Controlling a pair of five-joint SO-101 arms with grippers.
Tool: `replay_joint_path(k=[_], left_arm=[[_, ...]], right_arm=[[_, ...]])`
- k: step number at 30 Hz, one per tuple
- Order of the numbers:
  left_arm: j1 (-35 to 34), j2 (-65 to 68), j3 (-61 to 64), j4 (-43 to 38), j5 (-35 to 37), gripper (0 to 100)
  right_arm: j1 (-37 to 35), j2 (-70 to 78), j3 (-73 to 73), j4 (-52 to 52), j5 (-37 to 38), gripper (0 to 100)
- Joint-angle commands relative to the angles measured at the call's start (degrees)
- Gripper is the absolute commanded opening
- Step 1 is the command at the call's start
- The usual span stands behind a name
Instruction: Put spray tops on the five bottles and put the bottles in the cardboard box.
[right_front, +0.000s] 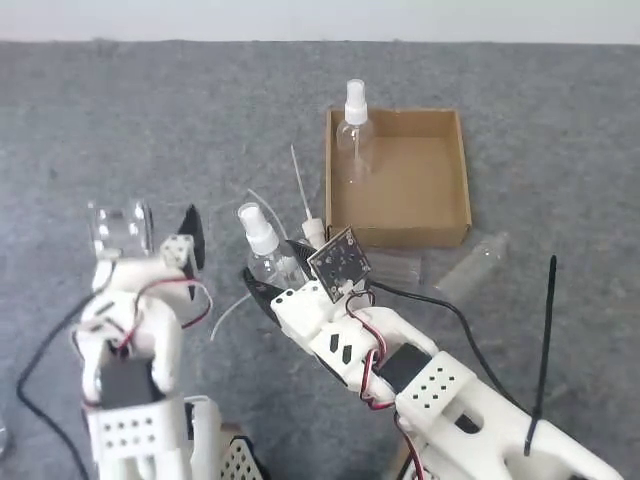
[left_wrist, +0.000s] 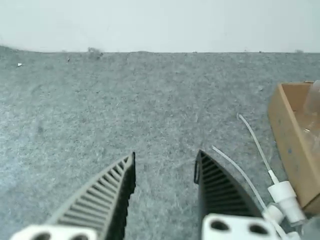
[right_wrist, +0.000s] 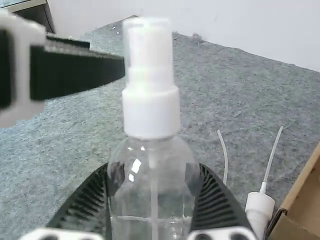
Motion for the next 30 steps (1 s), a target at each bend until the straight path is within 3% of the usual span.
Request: replay_joint_path(k=[1, 4, 14, 19, 30], left_arm=[[0.4, -17.0, 10.0, -1.7, -0.5, 18], [0.1, -24.8, 15.1, -1.8, -0.6, 18], [0.4, -22.9, 24.2, -5.1, -0.8, 18], [0.2, -23.0, 24.0, 1.1, -0.8, 18], [0.0, -23.0, 24.0, 22.9, -0.8, 18]], right_arm=[[0.7, -2.3, -0.6, -0.1, -0.5, 0.6], [0.7, -2.3, -0.6, -0.1, -0.5, 0.6], [0.7, -2.3, -0.5, -0.1, -0.5, 0.6], [0.7, -2.3, -0.5, -0.1, -0.5, 0.6], [0.7, -2.1, -0.5, -0.1, -0.5, 0.6]])
